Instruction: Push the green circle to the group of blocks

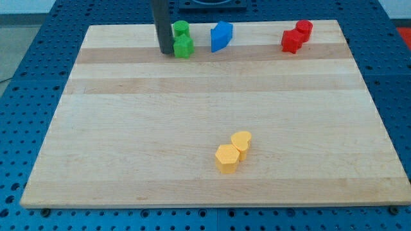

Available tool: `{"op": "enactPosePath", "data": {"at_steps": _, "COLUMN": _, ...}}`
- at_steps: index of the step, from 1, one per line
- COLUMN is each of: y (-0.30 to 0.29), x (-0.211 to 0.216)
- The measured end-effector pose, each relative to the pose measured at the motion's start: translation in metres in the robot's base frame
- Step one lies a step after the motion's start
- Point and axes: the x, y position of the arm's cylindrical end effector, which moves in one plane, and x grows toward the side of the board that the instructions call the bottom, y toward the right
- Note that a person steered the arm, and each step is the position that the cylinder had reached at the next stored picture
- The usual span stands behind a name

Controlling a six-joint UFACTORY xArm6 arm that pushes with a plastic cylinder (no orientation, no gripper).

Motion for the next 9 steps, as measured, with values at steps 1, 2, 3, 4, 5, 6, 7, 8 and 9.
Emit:
{"op": "enactPosePath", "data": {"at_steps": 1, "y": -0.020, "x": 0.009}}
{"op": "enactPosePath", "data": {"at_steps": 2, "y": -0.008, "x": 0.009}}
{"op": "enactPosePath", "data": {"at_steps": 3, "y": 0.016, "x": 0.008}}
{"op": "enactPosePath", "data": {"at_steps": 4, "y": 0.029, "x": 0.000}}
{"op": "enactPosePath", "data": {"at_steps": 5, "y": -0.011, "x": -0.001}}
{"op": "enactPosePath", "data": {"at_steps": 6, "y": -0.067, "x": -0.001}}
{"op": "enactPosePath", "data": {"at_steps": 7, "y": -0.081, "x": -0.026}}
{"op": "enactPosePath", "data": {"at_steps": 8, "y": -0.063, "x": -0.058}}
{"op": "enactPosePath", "data": {"at_steps": 9, "y": -0.015, "x": -0.059}}
